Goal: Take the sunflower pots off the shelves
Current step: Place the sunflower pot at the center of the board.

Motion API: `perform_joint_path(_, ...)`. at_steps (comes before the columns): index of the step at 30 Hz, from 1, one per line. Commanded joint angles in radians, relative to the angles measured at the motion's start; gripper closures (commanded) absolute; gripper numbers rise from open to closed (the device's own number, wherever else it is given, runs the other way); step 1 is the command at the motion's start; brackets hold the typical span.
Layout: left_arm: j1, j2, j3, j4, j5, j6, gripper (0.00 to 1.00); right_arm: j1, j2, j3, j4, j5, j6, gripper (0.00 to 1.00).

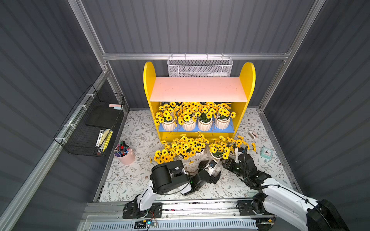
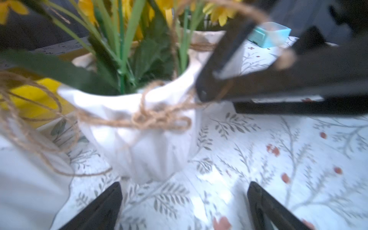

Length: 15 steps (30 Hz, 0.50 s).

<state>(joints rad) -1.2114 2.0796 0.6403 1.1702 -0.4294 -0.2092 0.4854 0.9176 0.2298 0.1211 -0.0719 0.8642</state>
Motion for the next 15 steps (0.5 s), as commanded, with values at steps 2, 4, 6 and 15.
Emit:
perform_joint_path(2,-0.027,-0.084,-0.076,-0.035,-0.071,-0.050,0.01,0.002,0.022,0.042,0.040,0.032,0.024,0.32)
perform_joint_path(4,-0.032,-0.121,-0.107,-0.049,-0.083,-0.059,0.01,0.001,0.032,0.039,0.054,0.032,0.026,0.32)
perform_joint_path(6,-0.043,-0.176,-0.145,-0.062,-0.089,-0.080,0.01,0.002,0.040,0.046,0.057,0.033,0.022,0.31)
perform_joint_path(15,-0.100,-0.653,-0.180,-0.550,-0.140,-0.079,0.00,0.002,0.080,0.057,0.063,0.068,0.035,0.30)
